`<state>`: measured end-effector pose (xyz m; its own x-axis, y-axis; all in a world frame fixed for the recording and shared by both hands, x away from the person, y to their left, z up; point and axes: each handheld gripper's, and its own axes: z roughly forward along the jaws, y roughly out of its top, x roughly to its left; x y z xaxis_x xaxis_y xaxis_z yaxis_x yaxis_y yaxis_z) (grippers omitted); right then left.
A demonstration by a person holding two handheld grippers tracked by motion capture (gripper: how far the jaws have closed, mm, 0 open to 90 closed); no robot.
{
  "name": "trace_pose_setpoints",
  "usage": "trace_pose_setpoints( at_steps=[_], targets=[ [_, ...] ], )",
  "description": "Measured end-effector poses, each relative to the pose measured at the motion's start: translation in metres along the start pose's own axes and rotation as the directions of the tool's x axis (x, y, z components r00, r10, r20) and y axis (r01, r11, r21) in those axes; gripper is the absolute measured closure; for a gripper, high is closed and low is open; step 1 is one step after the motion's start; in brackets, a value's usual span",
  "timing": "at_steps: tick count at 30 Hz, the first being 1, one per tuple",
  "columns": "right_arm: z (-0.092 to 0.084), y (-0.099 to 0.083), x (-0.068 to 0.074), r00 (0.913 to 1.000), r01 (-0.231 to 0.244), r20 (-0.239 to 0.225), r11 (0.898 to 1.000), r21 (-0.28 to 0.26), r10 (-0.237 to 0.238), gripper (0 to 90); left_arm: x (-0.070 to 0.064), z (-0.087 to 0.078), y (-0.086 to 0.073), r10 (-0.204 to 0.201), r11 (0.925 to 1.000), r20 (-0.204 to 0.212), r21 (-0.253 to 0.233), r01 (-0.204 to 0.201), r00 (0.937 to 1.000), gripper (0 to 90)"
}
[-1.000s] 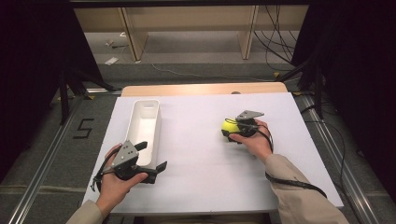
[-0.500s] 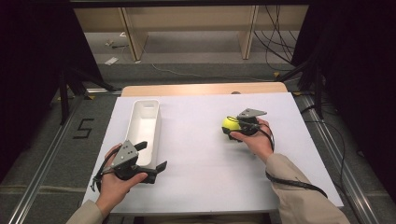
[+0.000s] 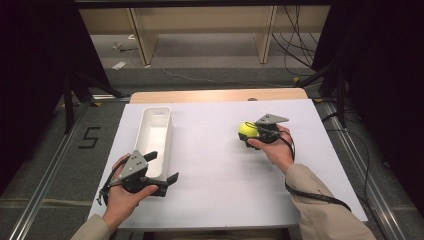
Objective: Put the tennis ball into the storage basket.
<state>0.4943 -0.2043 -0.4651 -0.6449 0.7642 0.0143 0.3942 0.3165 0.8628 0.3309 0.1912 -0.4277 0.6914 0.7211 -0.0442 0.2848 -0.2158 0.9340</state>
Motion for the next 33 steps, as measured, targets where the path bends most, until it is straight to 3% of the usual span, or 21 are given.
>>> trace_pose_setpoints(
  at_steps=[33],
  targets=[
    [-0.012, 0.016, 0.002, 0.9999, -0.013, 0.004, 0.996, -0.088, 0.013, 27.1, 0.000, 0.000, 0.000, 0.002, 1.0000, -0.001, -0.002, -0.002, 1.0000, 0.0]
  ],
)
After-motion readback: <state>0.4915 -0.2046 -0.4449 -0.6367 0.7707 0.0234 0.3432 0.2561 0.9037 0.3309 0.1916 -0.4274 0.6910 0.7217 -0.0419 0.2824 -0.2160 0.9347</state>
